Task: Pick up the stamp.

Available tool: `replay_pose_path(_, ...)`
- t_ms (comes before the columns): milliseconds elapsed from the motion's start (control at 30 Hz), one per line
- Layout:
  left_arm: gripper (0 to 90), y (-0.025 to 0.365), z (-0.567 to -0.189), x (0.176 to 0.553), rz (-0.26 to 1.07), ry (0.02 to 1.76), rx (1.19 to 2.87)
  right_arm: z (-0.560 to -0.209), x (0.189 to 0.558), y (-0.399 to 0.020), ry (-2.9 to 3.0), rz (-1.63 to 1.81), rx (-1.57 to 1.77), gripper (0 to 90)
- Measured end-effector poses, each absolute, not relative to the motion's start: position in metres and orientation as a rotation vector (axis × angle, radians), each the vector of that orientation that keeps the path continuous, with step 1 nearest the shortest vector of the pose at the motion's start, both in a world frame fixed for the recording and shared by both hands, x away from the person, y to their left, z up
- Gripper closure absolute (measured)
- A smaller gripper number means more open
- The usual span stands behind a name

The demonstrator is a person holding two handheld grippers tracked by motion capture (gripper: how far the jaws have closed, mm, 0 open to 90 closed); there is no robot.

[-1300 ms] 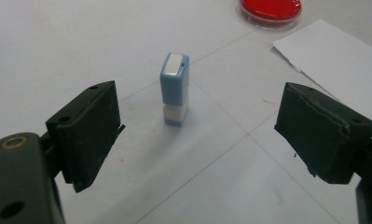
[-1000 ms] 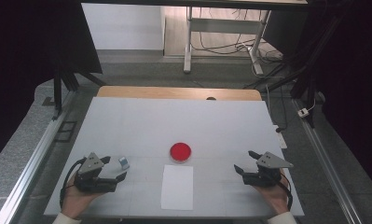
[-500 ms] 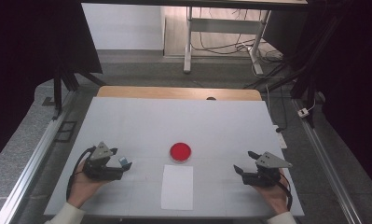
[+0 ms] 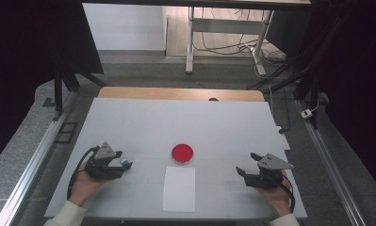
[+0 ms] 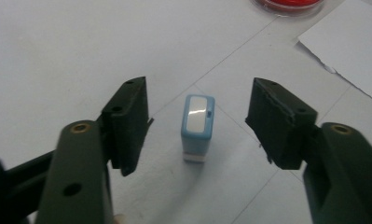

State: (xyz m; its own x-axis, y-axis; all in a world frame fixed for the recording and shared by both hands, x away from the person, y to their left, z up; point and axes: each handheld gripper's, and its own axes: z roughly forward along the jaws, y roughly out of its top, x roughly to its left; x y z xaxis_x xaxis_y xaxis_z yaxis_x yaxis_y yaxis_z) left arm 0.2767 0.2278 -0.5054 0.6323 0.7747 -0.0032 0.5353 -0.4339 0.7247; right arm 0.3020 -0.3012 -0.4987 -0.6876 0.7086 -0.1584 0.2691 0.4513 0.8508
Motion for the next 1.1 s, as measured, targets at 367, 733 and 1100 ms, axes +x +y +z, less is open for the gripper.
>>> replay_pose_path(367, 53.9, 0.2292, -0.5103, 0.2779, 0.427, 1.012, 2.154, -0.4988, 0.3017, -0.3014, 2.202, 1.168, 0.819, 22.0)
replay_pose_path(733, 67.7, 0.2284, -0.5128, 0.2773, 0.437, 0.983, 2.161, -0.4987, 0.3012, -0.3018, 2.201, 1.167, 0.814, 22.0)
replay_pose_path(1100, 73.9, 0.2287, -0.5136, 0.2772, 0.429, 0.975, 2.163, -0.4987, 0.301, -0.302, 2.2, 1.165, 0.814, 22.0)
